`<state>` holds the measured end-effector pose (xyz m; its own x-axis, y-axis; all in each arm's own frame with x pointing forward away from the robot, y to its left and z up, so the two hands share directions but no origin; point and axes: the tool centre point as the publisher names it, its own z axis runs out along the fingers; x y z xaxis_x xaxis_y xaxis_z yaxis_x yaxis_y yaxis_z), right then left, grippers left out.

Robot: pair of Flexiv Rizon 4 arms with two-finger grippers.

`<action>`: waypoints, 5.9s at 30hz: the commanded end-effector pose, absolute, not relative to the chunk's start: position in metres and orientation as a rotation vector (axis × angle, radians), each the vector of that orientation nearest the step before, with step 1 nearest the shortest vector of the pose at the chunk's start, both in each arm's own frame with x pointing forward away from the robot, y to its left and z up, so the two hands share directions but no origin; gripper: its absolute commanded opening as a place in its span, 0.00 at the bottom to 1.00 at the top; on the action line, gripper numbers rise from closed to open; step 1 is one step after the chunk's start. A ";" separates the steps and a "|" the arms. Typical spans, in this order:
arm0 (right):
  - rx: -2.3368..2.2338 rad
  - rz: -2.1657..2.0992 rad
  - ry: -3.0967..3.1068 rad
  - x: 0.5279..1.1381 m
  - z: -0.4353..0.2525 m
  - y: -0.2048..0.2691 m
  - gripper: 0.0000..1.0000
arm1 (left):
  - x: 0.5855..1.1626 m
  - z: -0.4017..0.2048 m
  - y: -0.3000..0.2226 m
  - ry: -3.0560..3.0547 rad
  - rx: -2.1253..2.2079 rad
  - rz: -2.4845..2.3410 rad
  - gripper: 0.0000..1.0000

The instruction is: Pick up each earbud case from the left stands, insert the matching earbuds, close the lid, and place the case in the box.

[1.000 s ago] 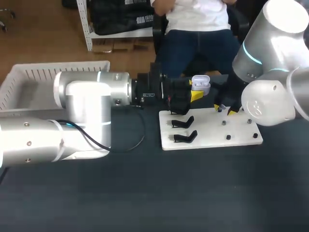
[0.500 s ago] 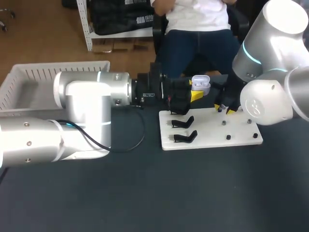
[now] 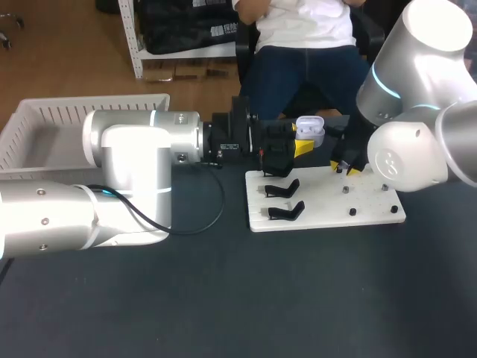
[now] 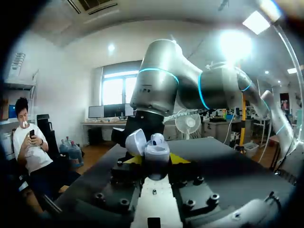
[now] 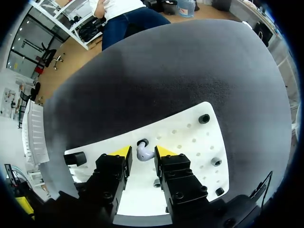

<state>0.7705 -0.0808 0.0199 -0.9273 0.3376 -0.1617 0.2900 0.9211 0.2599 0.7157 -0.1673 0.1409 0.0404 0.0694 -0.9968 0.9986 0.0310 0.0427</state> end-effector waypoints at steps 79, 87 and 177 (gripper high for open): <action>-0.797 0.136 2.788 0.694 0.214 -0.024 0.00 | 0.714 0.140 -0.167 1.241 1.248 -1.115 0.00; -0.771 0.160 2.776 0.691 0.219 -0.013 0.00 | 0.714 0.140 -0.167 1.241 1.248 -1.115 0.00; -0.476 0.173 2.857 0.695 0.194 0.005 0.00 | 0.714 0.140 -0.167 1.241 1.248 -1.115 0.00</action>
